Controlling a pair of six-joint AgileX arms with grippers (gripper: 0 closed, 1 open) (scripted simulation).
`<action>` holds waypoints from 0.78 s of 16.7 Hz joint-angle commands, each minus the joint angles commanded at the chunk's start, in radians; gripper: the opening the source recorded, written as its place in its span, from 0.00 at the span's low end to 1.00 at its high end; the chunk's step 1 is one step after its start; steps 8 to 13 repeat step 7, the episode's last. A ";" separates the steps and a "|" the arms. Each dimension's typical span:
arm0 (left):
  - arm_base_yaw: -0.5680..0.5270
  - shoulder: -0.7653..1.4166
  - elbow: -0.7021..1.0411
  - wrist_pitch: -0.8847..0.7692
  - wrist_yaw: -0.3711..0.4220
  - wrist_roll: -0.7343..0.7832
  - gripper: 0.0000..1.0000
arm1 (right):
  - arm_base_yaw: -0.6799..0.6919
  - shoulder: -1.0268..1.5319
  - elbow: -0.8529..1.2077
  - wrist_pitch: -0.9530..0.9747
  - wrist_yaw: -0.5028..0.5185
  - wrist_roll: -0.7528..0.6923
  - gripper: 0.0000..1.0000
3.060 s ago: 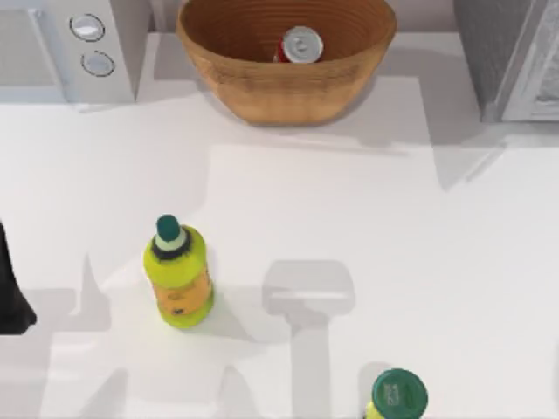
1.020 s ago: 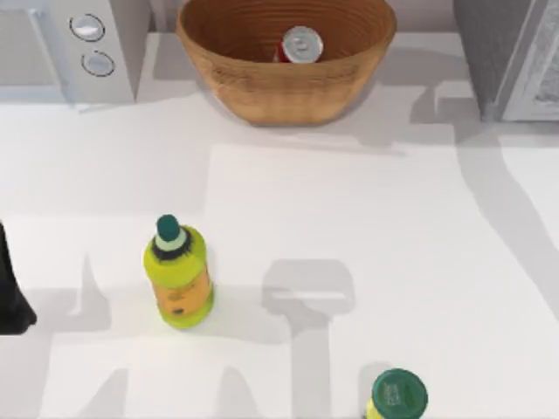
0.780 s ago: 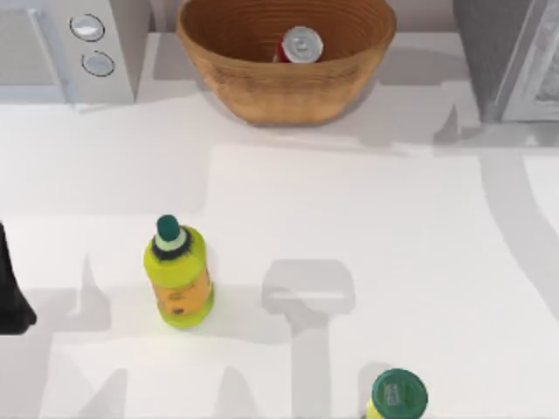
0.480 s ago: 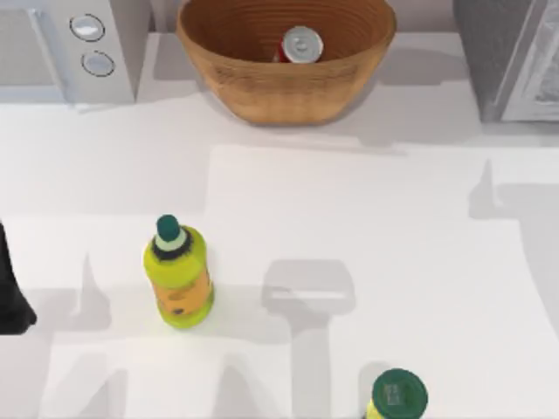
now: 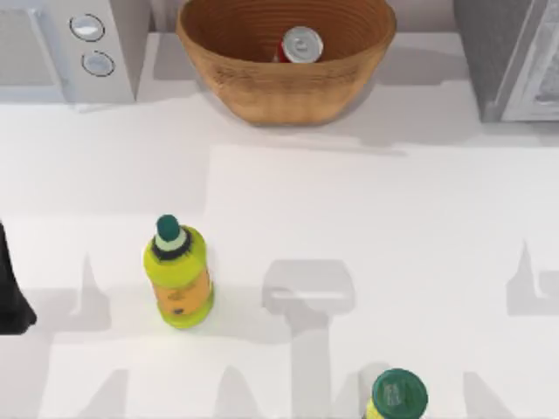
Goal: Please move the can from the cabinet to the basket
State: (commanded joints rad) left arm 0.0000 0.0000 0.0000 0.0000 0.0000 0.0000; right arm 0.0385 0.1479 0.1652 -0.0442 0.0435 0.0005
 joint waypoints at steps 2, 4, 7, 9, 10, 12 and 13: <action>0.000 0.000 0.000 0.000 0.000 0.000 1.00 | -0.022 -0.086 -0.098 0.025 -0.025 0.000 1.00; 0.000 0.000 0.000 0.000 0.000 0.000 1.00 | -0.035 -0.136 -0.153 0.041 -0.040 0.000 1.00; 0.000 0.000 0.000 0.000 0.000 0.000 1.00 | -0.038 -0.148 -0.165 0.044 -0.044 -0.001 1.00; 0.000 0.000 0.000 0.000 0.000 0.000 1.00 | -0.038 -0.148 -0.165 0.044 -0.044 -0.001 1.00; 0.000 0.000 0.000 0.000 0.000 0.000 1.00 | -0.038 -0.148 -0.165 0.044 -0.044 -0.001 1.00; 0.000 0.000 0.000 0.000 0.000 0.000 1.00 | -0.038 -0.148 -0.165 0.044 -0.044 -0.001 1.00; 0.000 0.000 0.000 0.000 0.000 0.000 1.00 | -0.038 -0.148 -0.165 0.044 -0.044 -0.001 1.00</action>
